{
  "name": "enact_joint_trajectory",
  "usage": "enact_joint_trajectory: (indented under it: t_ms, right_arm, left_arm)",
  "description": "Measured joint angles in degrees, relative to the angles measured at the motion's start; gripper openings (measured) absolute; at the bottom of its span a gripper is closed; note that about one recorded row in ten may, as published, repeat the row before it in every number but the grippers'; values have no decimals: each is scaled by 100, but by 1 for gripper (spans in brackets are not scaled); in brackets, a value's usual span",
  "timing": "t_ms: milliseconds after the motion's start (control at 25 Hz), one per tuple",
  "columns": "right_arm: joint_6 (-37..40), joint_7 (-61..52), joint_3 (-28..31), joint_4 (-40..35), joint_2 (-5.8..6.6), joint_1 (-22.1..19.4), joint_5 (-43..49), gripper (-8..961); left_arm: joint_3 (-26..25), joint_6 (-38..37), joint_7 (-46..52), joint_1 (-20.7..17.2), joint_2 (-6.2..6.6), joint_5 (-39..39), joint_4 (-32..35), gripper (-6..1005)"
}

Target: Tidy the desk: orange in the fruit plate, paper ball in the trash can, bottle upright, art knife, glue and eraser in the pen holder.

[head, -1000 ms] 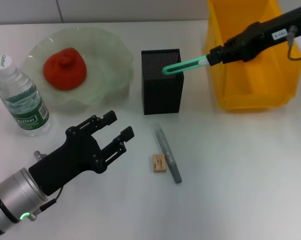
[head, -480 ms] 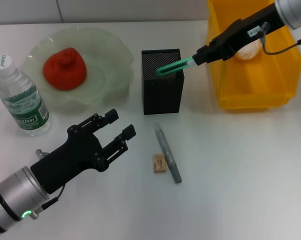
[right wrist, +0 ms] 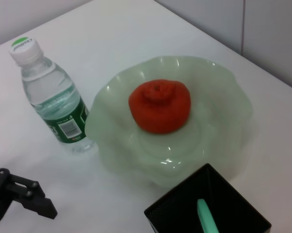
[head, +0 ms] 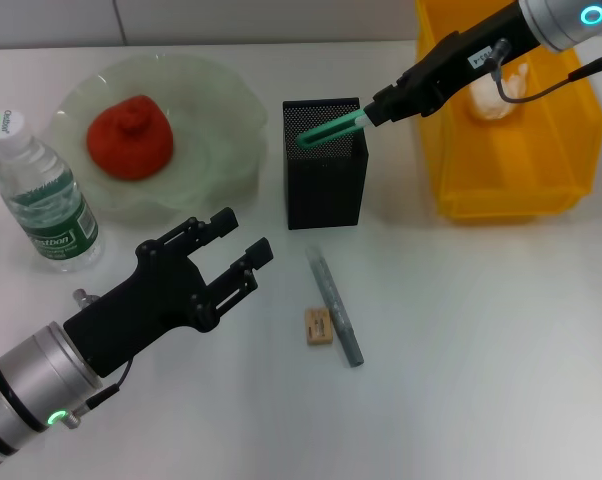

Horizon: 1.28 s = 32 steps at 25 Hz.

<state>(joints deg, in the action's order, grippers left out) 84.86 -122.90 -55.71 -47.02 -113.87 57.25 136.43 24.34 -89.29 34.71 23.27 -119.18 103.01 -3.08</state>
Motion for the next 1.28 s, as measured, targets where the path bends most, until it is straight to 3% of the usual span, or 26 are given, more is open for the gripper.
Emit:
enact_joint_trajectory:
  t_ms: [80, 520, 720, 920, 1080, 1280]
  right_arm:
    - [1, -3, -2, 9, -16, 12, 0, 155]
    - [-132, 109, 48, -233, -201, -178, -125, 346]
    - [-197, 492, 53, -499, -269, -609, -775, 553]
    - [-94, 1278, 62, -592, -236, -1242, -2040, 709]
    - [388, 1920, 64, -586, -179, -1671, -2837, 709]
    - [1157, 2530, 96, -481, -169, -1914, -3066, 709]
  left_arm:
    - [-2, 4, 0, 3, 0, 0, 0, 582]
    - [-9, 9, 0, 2, 0, 0, 17, 584]
    - [7, 9, 0, 2, 10, 30, 53, 584]
    - [81, 8, 4, -2, 36, 78, 196, 585]
    - [154, 16, 38, -49, 44, 128, 392, 586]
    - [466, 65, 63, -127, 63, 134, 696, 586]
